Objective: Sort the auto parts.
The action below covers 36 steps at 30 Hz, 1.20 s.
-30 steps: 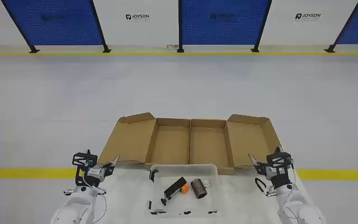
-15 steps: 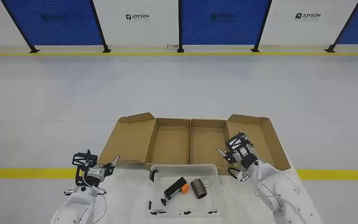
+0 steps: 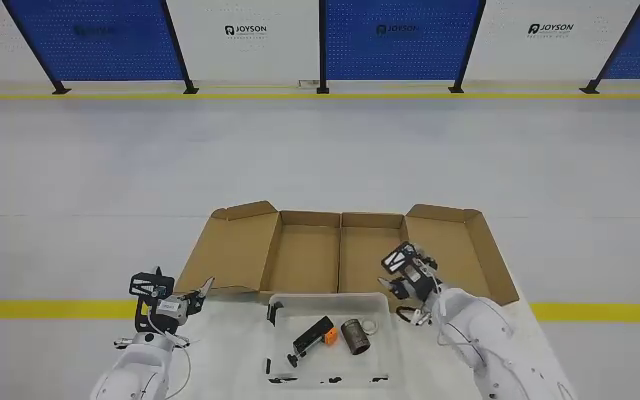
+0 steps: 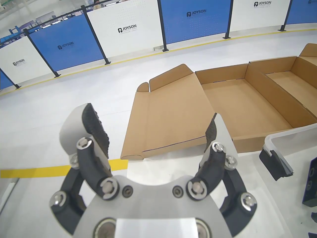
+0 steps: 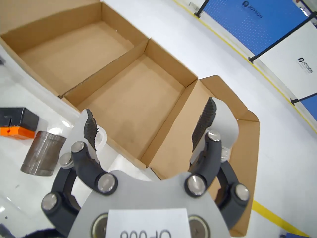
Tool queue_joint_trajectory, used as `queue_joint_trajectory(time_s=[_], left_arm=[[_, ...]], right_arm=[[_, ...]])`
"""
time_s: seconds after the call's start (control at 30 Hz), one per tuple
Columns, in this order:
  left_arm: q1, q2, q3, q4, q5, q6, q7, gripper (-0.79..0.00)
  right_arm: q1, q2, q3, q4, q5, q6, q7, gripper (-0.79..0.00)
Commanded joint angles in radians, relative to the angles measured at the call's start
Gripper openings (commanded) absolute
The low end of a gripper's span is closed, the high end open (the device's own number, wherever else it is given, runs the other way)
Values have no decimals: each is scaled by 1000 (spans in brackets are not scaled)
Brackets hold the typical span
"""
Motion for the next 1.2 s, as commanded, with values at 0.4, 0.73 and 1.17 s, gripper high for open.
queue_joint_trajectory(time_s=[0.4, 0.73, 1.17], left_arm=[[0, 0, 0, 0, 0, 0, 0, 0], [0, 0, 0, 0, 0, 0, 0, 0], [0, 0, 0, 0, 0, 0, 0, 0]], right_arm=[[203, -57, -240, 154, -4, 12, 243, 0], [177, -61, -294, 110, 25, -121, 211, 0], [-37, -4, -123, -87, 232, -374, 160, -22]])
